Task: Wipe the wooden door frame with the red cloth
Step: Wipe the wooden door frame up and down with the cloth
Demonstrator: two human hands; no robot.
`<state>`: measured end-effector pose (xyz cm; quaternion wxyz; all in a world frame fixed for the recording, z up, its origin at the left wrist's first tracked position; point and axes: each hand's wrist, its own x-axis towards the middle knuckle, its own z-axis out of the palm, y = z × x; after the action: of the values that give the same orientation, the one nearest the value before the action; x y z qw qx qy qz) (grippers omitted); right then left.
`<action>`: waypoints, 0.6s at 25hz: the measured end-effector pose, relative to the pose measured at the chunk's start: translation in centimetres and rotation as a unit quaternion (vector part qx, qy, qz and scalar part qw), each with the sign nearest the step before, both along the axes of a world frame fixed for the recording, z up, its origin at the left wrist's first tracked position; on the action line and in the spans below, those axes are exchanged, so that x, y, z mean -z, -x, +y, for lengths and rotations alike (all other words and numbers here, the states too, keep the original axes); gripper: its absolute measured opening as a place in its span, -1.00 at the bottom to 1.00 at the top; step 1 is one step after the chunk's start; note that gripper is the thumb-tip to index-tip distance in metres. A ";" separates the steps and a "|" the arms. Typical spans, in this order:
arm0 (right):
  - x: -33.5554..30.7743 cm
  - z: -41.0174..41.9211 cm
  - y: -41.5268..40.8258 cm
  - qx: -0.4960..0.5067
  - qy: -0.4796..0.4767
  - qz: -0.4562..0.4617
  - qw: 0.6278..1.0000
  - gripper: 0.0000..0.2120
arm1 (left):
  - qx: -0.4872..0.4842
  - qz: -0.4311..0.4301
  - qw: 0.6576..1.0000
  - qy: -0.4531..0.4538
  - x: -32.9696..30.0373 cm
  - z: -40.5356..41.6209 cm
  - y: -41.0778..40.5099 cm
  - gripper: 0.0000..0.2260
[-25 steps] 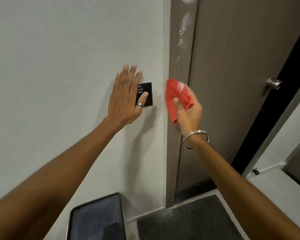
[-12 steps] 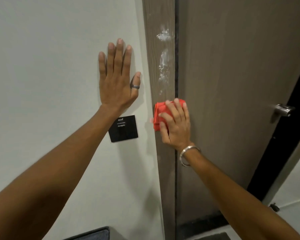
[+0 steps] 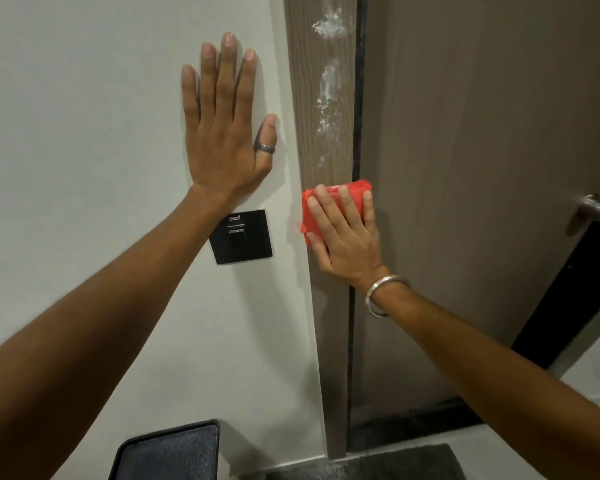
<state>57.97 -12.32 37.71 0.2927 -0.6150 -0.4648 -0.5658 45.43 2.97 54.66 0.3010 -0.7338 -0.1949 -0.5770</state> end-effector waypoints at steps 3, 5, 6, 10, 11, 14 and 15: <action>-2.0 -0.3 -0.5 -0.009 0.005 -0.013 1.000 -0.38 | -0.006 -0.001 1.000 -0.003 0.1 0.0 0.3 -0.41; -3.9 1.3 -0.5 0.003 -0.052 0.046 0.998 -0.36 | -0.005 -0.007 1.000 -0.013 0.3 0.1 0.0 -0.42; -4.0 2.0 -0.2 0.005 -0.065 0.068 0.996 -0.35 | -0.008 -0.011 1.000 -0.015 0.2 0.2 -0.2 -0.42; 1.9 0.5 0.4 0.017 -0.001 0.050 0.999 -0.27 | -0.001 -0.011 1.000 -0.012 -0.1 0.5 -0.2 -0.42; 3.9 -0.6 0.6 0.034 0.036 0.027 0.998 -0.23 | 0.002 -0.007 1.000 -0.011 0.0 0.4 -0.1 -0.41; 4.7 -1.8 0.9 0.051 0.080 0.005 0.996 -0.18 | 0.002 0.002 1.000 -0.006 0.0 0.0 0.3 -0.41; 3.1 -1.1 0.8 0.046 0.061 0.006 0.997 -0.17 | 0.001 0.005 1.000 -0.001 -0.1 0.0 0.4 -0.40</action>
<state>57.19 -13.42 34.65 0.2307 -0.6556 -0.4683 -0.5455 45.08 2.97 54.76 0.3025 -0.7362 -0.1923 -0.5740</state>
